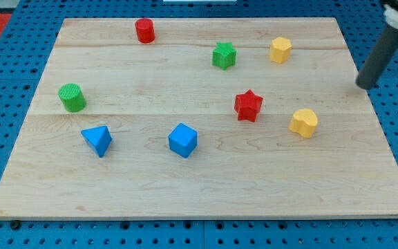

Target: Keep yellow heart on top right to red star

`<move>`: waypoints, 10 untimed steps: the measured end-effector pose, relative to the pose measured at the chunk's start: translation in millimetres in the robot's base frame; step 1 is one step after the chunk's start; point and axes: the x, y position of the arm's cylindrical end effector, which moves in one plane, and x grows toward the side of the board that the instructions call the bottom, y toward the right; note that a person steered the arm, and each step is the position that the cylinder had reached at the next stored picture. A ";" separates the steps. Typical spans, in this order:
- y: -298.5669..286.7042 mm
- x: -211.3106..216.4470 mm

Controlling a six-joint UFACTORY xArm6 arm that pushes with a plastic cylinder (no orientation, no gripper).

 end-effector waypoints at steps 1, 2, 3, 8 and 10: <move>22.9 40.1; 8.5 100.5; -44.6 114.0; -126.9 80.2; -102.4 93.9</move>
